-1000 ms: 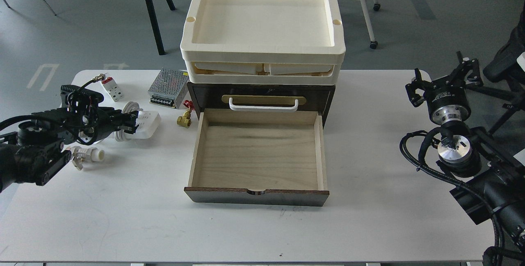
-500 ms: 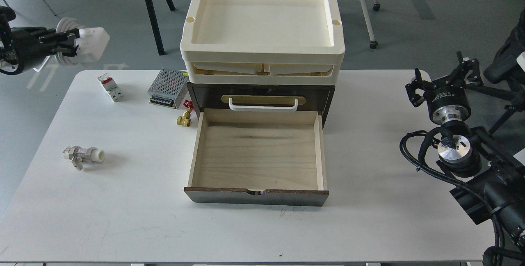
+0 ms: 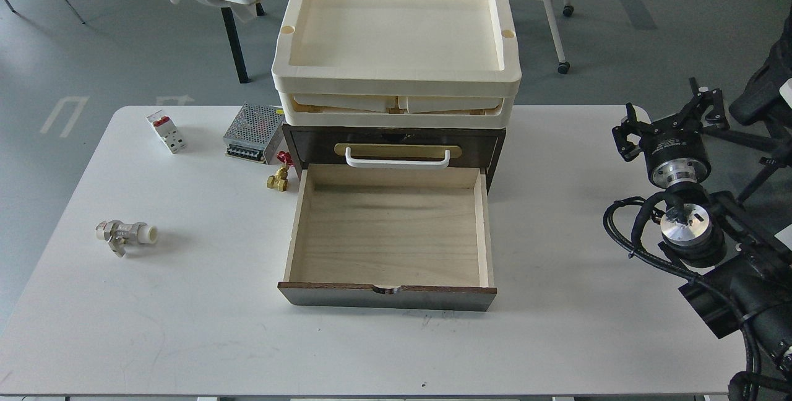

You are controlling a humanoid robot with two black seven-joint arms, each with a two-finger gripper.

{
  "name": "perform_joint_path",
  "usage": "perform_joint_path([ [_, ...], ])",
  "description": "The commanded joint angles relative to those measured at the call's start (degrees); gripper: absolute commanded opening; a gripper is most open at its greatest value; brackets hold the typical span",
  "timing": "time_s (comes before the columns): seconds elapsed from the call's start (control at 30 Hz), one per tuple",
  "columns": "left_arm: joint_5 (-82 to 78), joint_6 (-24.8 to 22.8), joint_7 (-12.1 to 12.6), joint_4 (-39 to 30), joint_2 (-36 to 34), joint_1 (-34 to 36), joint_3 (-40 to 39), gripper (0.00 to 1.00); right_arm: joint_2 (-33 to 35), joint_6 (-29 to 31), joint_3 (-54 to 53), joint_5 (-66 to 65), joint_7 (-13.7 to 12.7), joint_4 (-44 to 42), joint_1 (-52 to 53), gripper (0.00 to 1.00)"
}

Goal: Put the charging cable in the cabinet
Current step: 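Carry the power strip over the open drawer and lower it inside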

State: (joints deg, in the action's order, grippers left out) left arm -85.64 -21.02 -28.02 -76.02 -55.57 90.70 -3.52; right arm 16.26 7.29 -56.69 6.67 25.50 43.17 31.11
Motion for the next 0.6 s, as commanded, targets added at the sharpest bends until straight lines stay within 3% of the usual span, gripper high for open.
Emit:
perform_joint_path([
  [0.0,-0.23,-6.98,2.95,-11.14,1.34,5.53,-0.69,0.01,0.0,0.01,0.0,0.01,-0.01,-0.01,0.0,1.0],
  [0.07,-0.23,-6.98,4.72,-13.88,5.36,6.42,-0.96,0.01,0.0,0.01,0.0,0.01,-0.01,-0.01,0.0,1.0],
  [0.17,-0.23,-6.98,5.43,-19.5,8.46,5.64,-0.7,0.01,0.0,0.01,-0.09,0.01,-0.01,-0.71,0.35,1.0],
  [0.27,-0.32,-6.98,6.04,-23.12,13.27,0.9,-0.43,0.01,-0.09,0.1,0.09,-0.08,-0.01,-1.77,0.97,1.0],
  [0.43,-4.6,-6.98,13.68,-20.93,22.33,-9.02,-0.17,0.01,0.0,0.1,0.0,-0.08,-0.01,-1.24,0.71,1.0],
  [0.57,-15.75,-6.98,14.83,-15.14,28.31,-19.65,-0.17,0.01,0.0,0.1,0.0,-0.08,-0.01,-1.33,0.71,1.0],
])
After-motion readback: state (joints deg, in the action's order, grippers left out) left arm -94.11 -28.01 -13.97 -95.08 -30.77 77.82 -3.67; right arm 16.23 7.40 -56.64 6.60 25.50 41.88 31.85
